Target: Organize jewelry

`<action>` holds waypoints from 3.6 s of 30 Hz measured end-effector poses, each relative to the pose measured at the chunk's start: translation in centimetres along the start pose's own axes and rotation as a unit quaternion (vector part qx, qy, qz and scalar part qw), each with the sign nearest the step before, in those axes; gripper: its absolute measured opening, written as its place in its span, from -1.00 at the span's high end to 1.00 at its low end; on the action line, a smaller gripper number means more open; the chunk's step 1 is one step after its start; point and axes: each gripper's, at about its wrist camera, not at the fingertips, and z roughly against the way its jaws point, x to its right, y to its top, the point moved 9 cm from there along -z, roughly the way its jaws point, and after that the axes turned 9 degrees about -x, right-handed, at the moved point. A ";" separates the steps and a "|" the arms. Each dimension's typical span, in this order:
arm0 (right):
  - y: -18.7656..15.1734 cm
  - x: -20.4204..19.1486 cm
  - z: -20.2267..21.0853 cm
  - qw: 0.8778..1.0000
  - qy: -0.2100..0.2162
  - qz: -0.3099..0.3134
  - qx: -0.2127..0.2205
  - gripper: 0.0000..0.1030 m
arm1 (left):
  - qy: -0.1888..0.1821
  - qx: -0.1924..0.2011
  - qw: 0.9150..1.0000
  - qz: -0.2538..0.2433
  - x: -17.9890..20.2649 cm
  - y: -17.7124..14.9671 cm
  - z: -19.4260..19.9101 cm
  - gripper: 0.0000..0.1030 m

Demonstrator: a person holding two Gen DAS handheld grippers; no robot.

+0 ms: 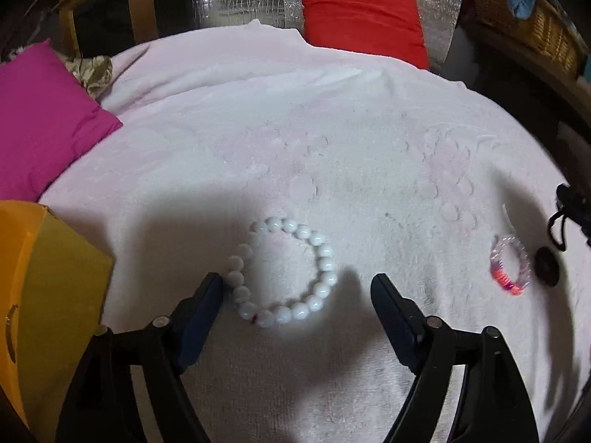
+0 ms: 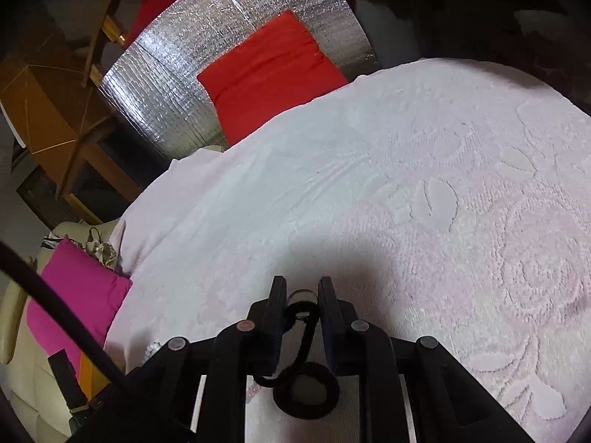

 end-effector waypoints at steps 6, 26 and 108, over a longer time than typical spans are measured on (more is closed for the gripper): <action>0.2 0.2 0.3 1.000 0.001 -0.006 0.002 0.63 | -0.045 -0.008 0.998 0.034 -0.7 -0.2 0.2 0.82; -0.5 -3.4 2.8 0.998 0.053 0.021 0.017 0.63 | -0.091 0.066 0.994 -0.013 3.4 0.6 8.3 0.82; -13.3 -7.8 -2.5 0.984 0.022 0.005 -0.179 0.24 | -0.009 -0.043 0.999 0.033 -3.8 -7.6 7.2 -0.23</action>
